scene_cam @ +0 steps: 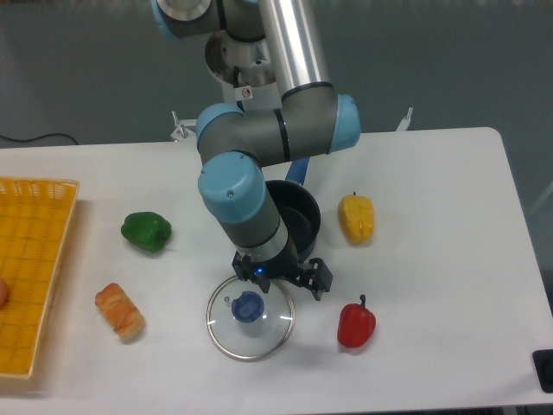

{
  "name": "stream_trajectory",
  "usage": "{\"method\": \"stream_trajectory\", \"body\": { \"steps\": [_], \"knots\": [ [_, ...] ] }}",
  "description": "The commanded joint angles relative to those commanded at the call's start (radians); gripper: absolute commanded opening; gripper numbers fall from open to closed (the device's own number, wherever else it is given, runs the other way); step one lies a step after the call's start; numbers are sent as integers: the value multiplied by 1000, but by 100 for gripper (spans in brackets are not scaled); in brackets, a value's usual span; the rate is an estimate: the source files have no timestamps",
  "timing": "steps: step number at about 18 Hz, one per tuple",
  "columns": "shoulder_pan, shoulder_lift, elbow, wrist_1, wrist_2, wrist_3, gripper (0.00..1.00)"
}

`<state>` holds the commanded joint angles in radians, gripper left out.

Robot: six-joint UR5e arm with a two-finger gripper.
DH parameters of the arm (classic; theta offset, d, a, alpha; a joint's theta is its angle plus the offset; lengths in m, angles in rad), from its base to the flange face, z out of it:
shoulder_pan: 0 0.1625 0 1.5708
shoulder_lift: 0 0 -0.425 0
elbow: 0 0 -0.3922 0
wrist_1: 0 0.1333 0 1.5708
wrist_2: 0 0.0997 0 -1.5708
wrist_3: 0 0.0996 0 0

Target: Pick up the green chilies

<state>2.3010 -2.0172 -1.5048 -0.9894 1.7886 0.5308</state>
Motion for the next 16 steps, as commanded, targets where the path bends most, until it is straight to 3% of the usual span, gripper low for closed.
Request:
{"method": "stream_trajectory", "body": {
  "steps": [6, 10, 16],
  "knots": [
    [-3, 2, -24, 0, -8, -11, 100],
    [-2, -5, -29, 18, 5, -159, 100],
    [24, -3, -29, 17, 44, -175, 100]
  ]
}}
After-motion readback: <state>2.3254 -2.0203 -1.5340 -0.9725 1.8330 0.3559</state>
